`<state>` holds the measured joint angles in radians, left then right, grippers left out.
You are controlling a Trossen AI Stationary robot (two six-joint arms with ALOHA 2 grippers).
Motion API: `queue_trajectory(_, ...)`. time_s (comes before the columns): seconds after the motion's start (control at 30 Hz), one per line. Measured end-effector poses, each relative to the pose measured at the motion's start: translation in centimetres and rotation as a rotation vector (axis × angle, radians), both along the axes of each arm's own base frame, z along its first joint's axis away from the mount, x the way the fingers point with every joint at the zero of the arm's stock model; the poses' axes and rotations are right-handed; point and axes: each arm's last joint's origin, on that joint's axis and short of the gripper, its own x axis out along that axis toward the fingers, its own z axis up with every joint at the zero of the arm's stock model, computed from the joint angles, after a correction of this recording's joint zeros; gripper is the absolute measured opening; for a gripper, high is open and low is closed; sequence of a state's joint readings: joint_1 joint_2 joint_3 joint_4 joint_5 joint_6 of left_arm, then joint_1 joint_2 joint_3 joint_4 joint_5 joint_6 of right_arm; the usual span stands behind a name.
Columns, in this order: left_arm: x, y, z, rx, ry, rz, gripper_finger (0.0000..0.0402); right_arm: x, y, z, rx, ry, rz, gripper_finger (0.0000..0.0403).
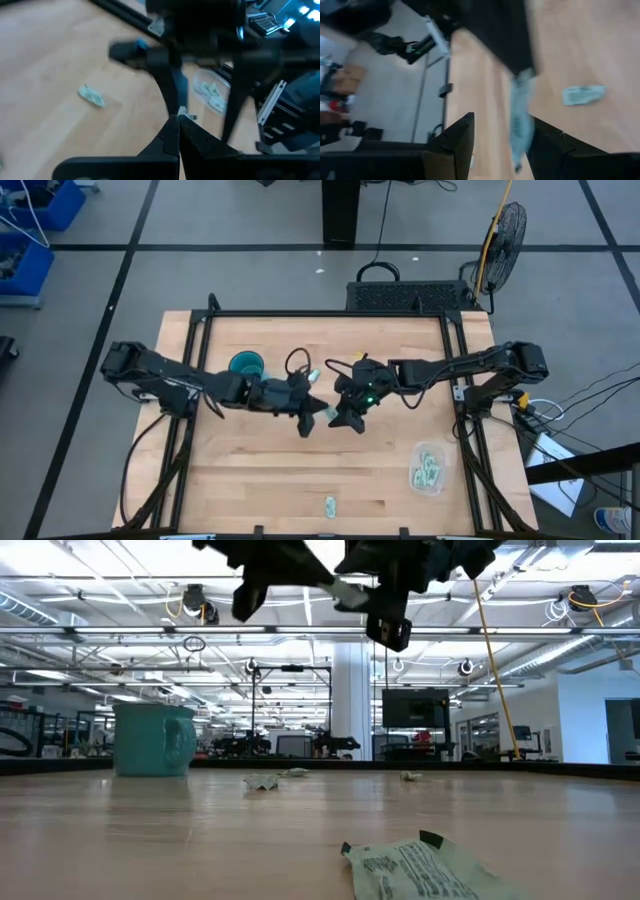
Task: Pick and place Stevia / Truvia into bins
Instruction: Put the stevia packet into the transparent container
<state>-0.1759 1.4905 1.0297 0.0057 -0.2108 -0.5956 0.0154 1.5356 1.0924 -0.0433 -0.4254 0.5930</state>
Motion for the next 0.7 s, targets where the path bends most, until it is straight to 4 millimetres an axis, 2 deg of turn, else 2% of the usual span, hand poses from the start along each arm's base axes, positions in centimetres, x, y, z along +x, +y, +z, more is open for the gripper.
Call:
queue_trajectory(0.23,0.4,0.9,2.1,0.040,0.062,-0.024,0.0001,0.4,0.1,0.9,0.019,-0.104,0.035,0.0150)
queue_trajectory(0.4,0.2,0.5,2.1,0.029,0.080,-0.055,0.0001,0.5,-0.1,0.9,-0.018,-0.109,-0.027,0.0150)
queue_trajectory(0.7,0.1,0.1,2.0,0.038,0.090,-0.041,0.0001,0.3,-0.1,0.5,-0.017,-0.062,-0.012,0.0140)
